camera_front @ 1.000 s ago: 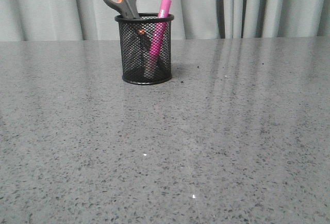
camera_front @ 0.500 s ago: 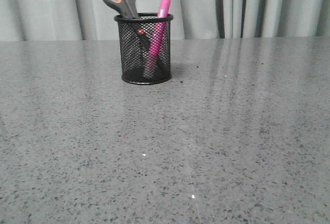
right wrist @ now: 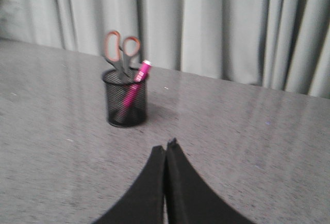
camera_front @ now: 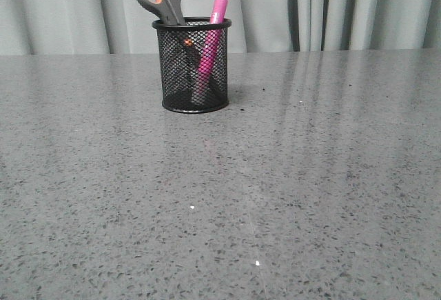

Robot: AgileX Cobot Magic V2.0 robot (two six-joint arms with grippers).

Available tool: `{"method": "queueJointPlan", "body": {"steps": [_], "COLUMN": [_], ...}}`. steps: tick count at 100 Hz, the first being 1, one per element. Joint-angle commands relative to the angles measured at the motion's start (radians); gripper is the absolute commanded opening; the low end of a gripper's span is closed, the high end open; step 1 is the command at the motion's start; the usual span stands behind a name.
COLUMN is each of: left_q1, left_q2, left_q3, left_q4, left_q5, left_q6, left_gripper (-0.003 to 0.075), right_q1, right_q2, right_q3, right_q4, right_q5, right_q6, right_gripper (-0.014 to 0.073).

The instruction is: Put pen and scissors into bin

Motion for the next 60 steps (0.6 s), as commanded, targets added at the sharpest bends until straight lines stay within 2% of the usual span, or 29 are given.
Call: {"method": "queueJointPlan", "body": {"steps": [1, 17, 31, 40, 60], "left_q1": [0.003, 0.003, 0.003, 0.003, 0.003], "left_q2": [-0.031, -0.031, -0.031, -0.031, -0.031], "left_q3": [0.045, 0.045, 0.045, 0.045, 0.045], "left_q4": [-0.013, -0.013, -0.013, -0.013, -0.013], "left_q5": [-0.052, -0.052, -0.052, -0.052, -0.052], "left_q6": [0.003, 0.003, 0.003, 0.003, 0.003], "left_gripper": [-0.0019, -0.0019, -0.0019, -0.0019, -0.0019], "right_q1": [-0.057, -0.271, -0.447, -0.510, -0.578], "right_q2": [0.028, 0.028, 0.028, 0.022, -0.019], "right_q3": [0.050, 0.269, 0.429, 0.474, 0.474], "right_q4": [-0.043, 0.057, 0.129, 0.130, 0.195], "right_q5": [-0.150, -0.384, -0.558, -0.573, -0.403], "right_q6": [0.039, 0.046, -0.022, -0.025, -0.160], "right_gripper": [-0.0069, -0.0069, -0.0069, -0.0069, -0.0069]}}
